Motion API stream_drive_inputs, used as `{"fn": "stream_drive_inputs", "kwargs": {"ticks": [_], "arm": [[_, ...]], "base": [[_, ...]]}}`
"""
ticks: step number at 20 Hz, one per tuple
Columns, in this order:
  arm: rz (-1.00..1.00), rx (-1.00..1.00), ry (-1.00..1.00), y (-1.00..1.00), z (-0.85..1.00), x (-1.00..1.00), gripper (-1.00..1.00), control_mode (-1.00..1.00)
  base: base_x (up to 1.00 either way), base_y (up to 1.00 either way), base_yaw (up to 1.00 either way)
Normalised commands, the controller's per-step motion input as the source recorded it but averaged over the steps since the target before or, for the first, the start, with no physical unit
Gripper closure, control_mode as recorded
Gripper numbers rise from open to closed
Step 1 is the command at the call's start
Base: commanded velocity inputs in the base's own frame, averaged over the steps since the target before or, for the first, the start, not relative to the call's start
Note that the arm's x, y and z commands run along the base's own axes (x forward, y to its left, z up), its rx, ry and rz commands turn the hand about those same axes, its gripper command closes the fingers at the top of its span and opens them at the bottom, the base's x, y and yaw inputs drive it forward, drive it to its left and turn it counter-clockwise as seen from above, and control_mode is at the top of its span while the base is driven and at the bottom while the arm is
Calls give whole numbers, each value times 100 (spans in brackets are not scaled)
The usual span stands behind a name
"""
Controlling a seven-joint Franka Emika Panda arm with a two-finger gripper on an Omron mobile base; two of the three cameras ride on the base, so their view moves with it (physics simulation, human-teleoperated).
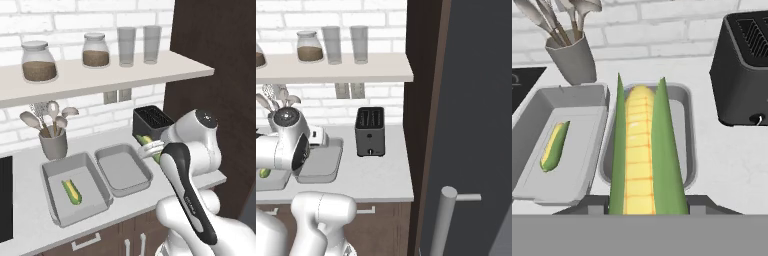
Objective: Place one corn and one chicken drumstick in each tupperware on the nearby counter, to pack two identical lunches.
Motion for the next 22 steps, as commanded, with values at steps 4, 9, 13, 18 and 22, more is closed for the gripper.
{"fn": "stream_drive_inputs", "kwargs": {"ticks": [4, 9, 13, 18, 22], "arm": [[0, -9, 29, 9, -70, 38, 100, -100], [0, -6, 30, 5, -56, 27, 100, -100], [0, -7, 23, 34, -64, 58, 100, -100], [0, -1, 7, 50, -54, 58, 100, -100], [0, 0, 0, 34, -33, 52, 100, -100]], "base": [[0, 0, 0], [0, 0, 0], [0, 0, 0], [0, 0, 0], [0, 0, 0]]}}
